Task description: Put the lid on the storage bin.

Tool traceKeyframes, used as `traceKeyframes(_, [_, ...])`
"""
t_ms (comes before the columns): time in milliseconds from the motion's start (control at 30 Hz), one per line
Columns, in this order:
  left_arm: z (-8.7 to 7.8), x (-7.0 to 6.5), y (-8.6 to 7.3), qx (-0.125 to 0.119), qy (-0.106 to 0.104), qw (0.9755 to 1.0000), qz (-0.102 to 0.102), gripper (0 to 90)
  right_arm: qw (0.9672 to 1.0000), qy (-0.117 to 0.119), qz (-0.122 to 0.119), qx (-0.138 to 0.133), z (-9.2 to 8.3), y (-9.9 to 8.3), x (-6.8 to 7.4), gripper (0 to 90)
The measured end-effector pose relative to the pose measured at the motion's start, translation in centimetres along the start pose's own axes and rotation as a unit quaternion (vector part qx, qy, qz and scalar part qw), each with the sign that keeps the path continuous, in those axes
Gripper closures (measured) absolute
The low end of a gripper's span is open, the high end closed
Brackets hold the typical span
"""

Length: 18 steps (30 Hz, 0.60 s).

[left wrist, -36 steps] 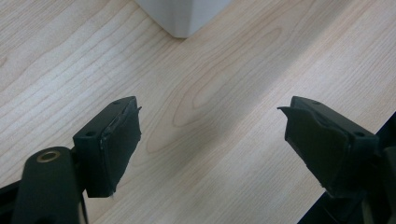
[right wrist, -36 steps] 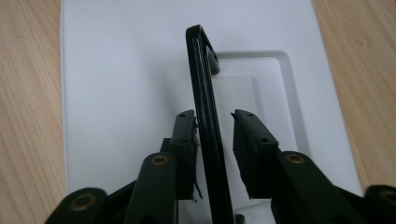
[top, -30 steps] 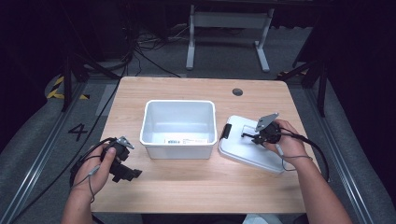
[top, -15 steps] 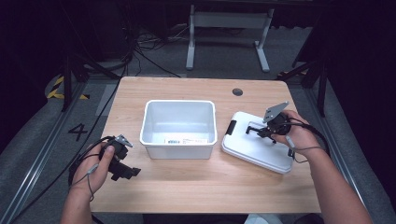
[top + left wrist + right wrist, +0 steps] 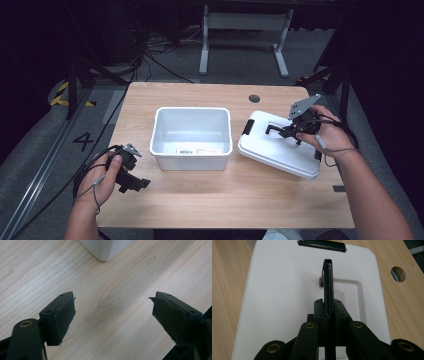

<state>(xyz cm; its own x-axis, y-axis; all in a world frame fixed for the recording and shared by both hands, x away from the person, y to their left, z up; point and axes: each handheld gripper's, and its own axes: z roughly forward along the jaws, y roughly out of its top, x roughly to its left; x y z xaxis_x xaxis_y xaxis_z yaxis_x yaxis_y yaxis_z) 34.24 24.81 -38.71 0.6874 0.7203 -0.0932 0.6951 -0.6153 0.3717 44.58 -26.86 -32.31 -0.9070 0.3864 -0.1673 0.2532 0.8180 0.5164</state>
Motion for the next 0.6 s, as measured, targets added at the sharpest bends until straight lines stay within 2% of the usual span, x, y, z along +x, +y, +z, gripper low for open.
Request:
traceKeyframes(200, [0.0, 0.1, -0.1, 0.008, -0.002, 1.0, 0.002, 18.6, 0.9999, 0.004, -0.006, -0.011, -1.3, 1.0, -0.1, 84.3])
traceKeyframes(600, [-0.1, 0.2, -0.1, 0.004, 0.001, 1.0, -0.001, 18.6, 0.9997, 0.003, -0.009, -0.022, -3.0, 2.4, -0.2, 84.3])
